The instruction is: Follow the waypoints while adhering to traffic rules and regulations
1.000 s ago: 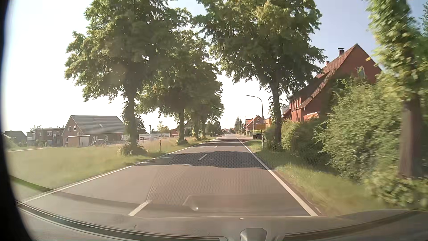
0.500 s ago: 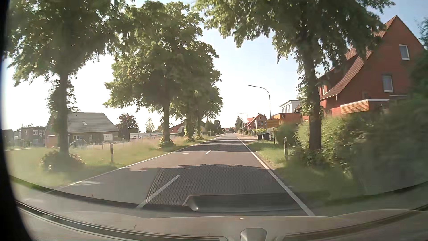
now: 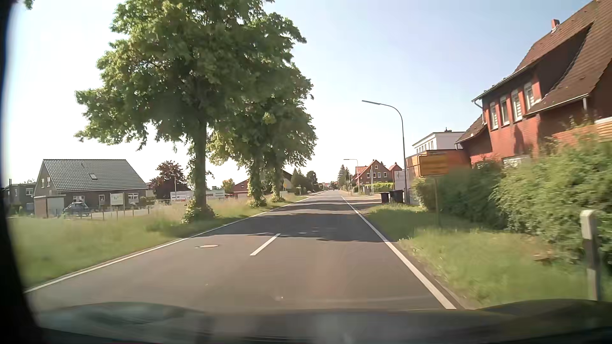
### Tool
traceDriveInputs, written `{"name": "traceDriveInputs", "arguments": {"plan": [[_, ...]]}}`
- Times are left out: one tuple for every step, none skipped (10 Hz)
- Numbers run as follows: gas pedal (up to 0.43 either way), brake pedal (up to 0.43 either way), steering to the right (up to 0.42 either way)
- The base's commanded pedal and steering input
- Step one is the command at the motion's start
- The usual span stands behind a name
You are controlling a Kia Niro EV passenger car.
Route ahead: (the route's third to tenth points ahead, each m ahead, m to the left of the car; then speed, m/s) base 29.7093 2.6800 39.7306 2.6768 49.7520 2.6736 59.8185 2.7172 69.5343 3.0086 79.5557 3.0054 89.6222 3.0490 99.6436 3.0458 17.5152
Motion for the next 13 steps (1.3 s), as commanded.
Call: {"name": "traceDriveInputs", "arguments": {"plan": [[0.0, 0.287, 0.0], [0.0, 0.28, 0.0], [0.0, 0.274, 0.0], [0.0, 0.274, 0.0], [0.0, 0.274, 0.001], [0.0, 0.274, 0.003], [0.0, 0.274, 0.003], [0.0, 0.268, 0.003], [0.0, 0.244, 0.003], [0.0, 0.195, 0.003], [0.0, 0.171, 0.003], [0.0, 0.171, 0.003], [0.0, 0.183, 0.003]]}}
